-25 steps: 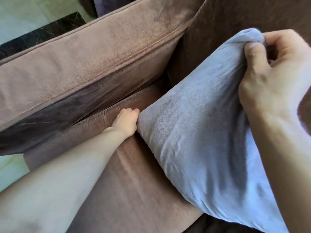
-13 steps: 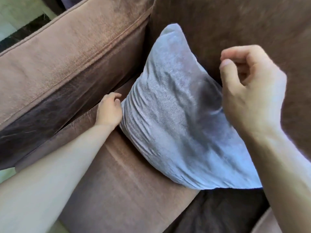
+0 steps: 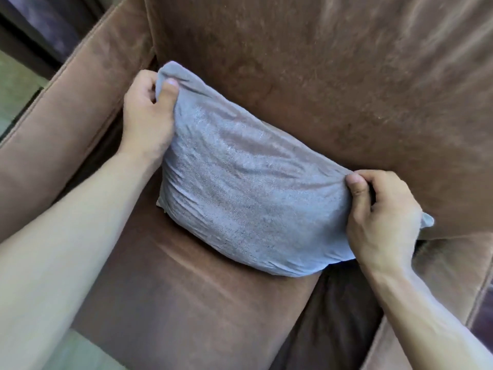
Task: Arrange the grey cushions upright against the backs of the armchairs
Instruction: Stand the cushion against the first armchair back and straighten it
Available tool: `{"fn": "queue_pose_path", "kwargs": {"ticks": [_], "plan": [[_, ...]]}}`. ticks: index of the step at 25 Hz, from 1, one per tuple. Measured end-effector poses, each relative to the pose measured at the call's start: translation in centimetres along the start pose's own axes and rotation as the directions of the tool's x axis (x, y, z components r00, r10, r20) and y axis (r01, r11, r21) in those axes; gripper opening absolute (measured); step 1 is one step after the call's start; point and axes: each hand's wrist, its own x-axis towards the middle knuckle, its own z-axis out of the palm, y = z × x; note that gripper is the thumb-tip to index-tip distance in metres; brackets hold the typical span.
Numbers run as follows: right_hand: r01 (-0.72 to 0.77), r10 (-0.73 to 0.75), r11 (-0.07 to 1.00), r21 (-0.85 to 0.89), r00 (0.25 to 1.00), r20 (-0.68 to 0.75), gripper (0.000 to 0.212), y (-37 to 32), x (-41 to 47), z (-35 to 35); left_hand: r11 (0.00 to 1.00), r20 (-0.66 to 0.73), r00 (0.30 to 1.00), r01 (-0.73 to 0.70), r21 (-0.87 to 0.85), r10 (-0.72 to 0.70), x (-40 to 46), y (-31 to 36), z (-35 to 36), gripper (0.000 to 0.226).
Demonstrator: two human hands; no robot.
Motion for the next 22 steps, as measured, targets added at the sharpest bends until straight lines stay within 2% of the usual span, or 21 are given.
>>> {"fn": "queue_pose_path", "kwargs": {"ticks": [3,5,7,9,10,11,12,13,14,15,16,17,19,22], "plan": [[-0.004,0.006,1.000,0.026,0.996,-0.086,0.018,-0.6,0.1,-1.4,0.991,-0.066,0.998,-0.001,-0.135,-0.008,-0.2,1.4,-0.2,0.018],[-0.043,0.042,0.999,0.012,0.999,0.018,0.017,-0.3,0.6,-1.6,0.989,-0.062,0.997,0.027,-0.149,-0.036,-0.5,2.0,0.4,0.015],[-0.063,0.062,0.998,0.002,0.991,0.118,0.017,0.4,0.5,-1.9,0.997,-0.079,0.995,0.052,-0.050,-0.056,-1.1,2.1,1.0,0.007],[-0.031,0.029,0.999,0.021,0.994,0.108,0.015,1.3,0.2,-2.6,0.998,-0.126,0.992,0.006,0.060,0.002,-1.3,3.1,0.9,0.017],[-0.025,0.024,1.000,0.011,0.996,0.089,0.015,1.9,-0.1,-3.1,0.990,-0.148,0.986,-0.059,0.127,0.078,-1.5,4.0,0.5,0.024],[-0.037,0.037,0.999,-0.010,0.997,0.064,0.015,2.6,-0.6,-3.6,0.957,-0.142,0.966,-0.177,0.231,0.214,-1.7,4.8,0.2,0.031],[-0.076,0.078,0.997,-0.034,0.996,0.039,0.017,3.2,-1.1,-4.1,0.860,-0.045,0.915,-0.359,0.362,0.401,-2.1,5.8,0.0,0.034],[-0.132,0.133,0.990,-0.060,0.991,0.026,0.022,3.6,-1.6,-4.7,0.703,0.151,0.814,-0.565,0.433,0.561,-2.6,6.8,0.2,0.033],[-0.170,0.173,0.982,-0.086,0.984,0.029,0.027,3.9,-2.1,-5.1,0.537,0.374,0.674,-0.736,0.411,0.638,-3.1,7.7,0.7,0.028],[-0.188,0.193,0.977,-0.103,0.980,0.041,0.029,4.1,-2.3,-5.4,0.422,0.564,0.543,-0.839,0.342,0.622,-3.3,8.1,1.6,0.025],[-0.193,0.200,0.975,-0.109,0.978,0.058,0.030,4.2,-2.4,-5.6,0.370,0.707,0.452,-0.885,0.282,0.543,-3.7,8.5,2.7,0.023],[-0.194,0.203,0.976,-0.103,0.976,0.083,0.029,4.4,-2.6,-5.7,0.368,0.802,0.398,-0.898,0.241,0.445,-4.2,8.5,3.8,0.022],[-0.199,0.205,0.978,-0.062,0.972,0.115,0.028,4.4,-2.6,-6.0,0.406,0.883,0.382,-0.878,0.254,0.274,-4.8,8.5,5.3,0.018],[-0.198,0.200,0.980,-0.028,0.975,0.095,0.025,4.6,-2.5,-6.3,0.409,0.862,0.477,-0.831,0.378,0.172,-4.6,8.4,5.8,0.023]]}}
